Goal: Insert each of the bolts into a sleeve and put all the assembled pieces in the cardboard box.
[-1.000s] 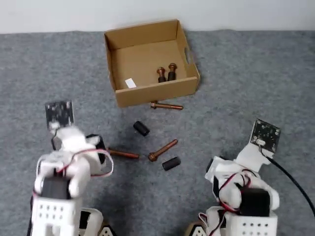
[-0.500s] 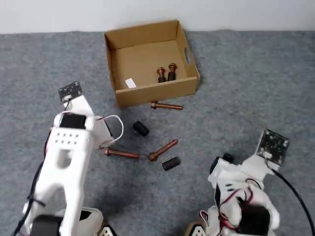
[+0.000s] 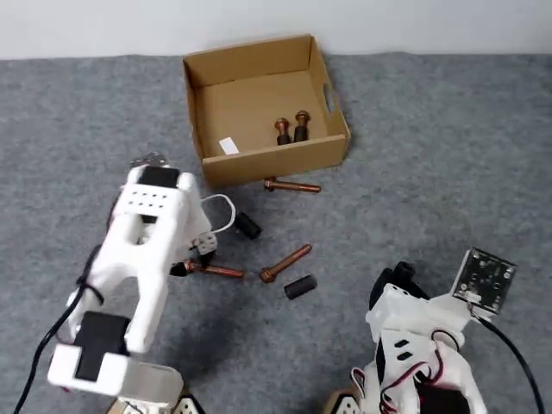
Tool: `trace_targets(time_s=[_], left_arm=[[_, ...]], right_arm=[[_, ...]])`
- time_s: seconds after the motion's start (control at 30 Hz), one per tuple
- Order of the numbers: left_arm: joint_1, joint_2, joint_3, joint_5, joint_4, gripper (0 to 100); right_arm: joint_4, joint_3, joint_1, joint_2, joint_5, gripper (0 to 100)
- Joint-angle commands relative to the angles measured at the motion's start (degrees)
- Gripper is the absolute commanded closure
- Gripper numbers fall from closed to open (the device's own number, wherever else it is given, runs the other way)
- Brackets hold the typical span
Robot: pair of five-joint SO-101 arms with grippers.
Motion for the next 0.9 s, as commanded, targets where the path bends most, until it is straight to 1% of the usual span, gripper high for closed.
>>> trace_targets(time_s=[0.0, 0.1, 0.33, 0.6, 0.87], left_arm=[[3.0, 1.9, -3.3, 2.7, 0.2, 87], [3.6, 4.4, -4.5, 3.3, -0.5, 87], [1.8, 12.0, -8.0, 3.3, -0.9, 87], [-2.5, 21.3, -14.5, 3.3, -2.5, 87], [-2.3, 23.4, -19.7, 3.2, -1.8, 87]], right_arm=[[-1.5, -0.4, 0.1, -0.4, 0.6, 99.1], [-1.5, -0.4, 0.1, -0.4, 0.6, 99.1], [-1.5, -0.4, 0.0, -0.4, 0.6, 99.1], [-1.5, -0.2, 0.0, -0.4, 0.6, 99.1], [-1.5, -0.1, 0.0, -0.4, 0.6, 99.1]])
